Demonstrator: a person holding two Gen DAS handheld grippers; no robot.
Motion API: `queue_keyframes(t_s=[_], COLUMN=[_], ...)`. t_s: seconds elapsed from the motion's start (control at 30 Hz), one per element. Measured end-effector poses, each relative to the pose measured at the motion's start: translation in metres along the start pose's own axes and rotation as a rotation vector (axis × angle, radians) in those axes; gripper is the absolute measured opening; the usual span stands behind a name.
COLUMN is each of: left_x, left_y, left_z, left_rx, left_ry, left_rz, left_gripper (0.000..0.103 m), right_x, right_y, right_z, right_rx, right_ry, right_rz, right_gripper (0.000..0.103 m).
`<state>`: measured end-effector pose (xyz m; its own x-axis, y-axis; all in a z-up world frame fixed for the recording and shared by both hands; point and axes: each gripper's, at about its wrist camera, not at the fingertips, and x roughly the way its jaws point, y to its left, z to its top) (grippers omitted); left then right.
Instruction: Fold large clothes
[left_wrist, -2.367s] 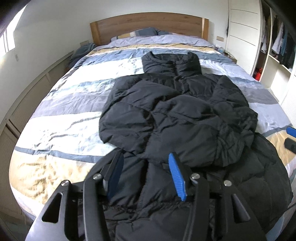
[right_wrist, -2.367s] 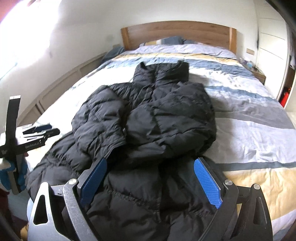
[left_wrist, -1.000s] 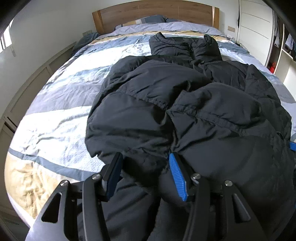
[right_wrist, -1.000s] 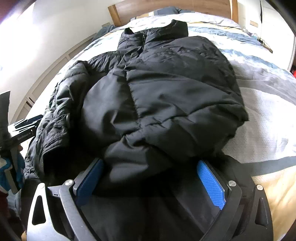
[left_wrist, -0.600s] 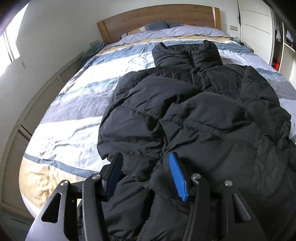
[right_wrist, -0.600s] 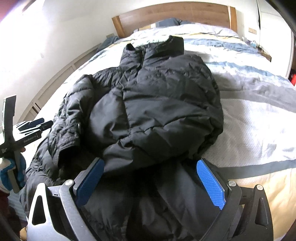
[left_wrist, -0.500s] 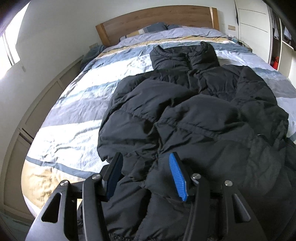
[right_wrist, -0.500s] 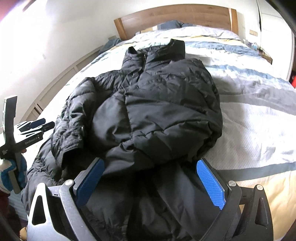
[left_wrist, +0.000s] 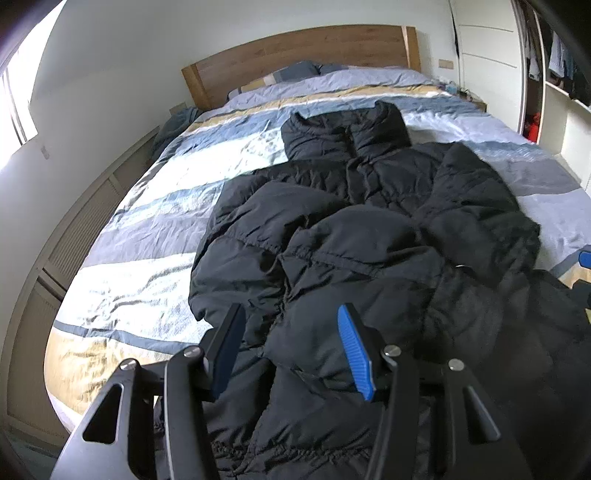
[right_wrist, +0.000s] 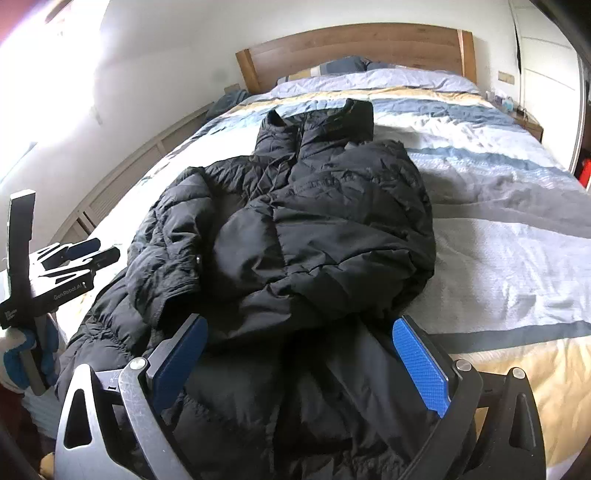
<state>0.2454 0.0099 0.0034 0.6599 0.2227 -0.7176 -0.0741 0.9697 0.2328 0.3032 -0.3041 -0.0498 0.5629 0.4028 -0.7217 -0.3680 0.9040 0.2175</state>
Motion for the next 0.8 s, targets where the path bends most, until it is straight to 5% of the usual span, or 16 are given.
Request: queue_keyframes(t_s=[0.8], left_x=[-0.102], left_y=[0.012], left_z=[-0.012], left_rx=[-0.021], left_ry=[-0.203], left_rz=[-0.122], left_gripper=[0.050], right_x=[-0.109], right_y=[0.092], right_z=[-0.024], right_rx=[-0.097], right_ry=[-0.152], right_rz=[-0.089], right_gripper=[0.099])
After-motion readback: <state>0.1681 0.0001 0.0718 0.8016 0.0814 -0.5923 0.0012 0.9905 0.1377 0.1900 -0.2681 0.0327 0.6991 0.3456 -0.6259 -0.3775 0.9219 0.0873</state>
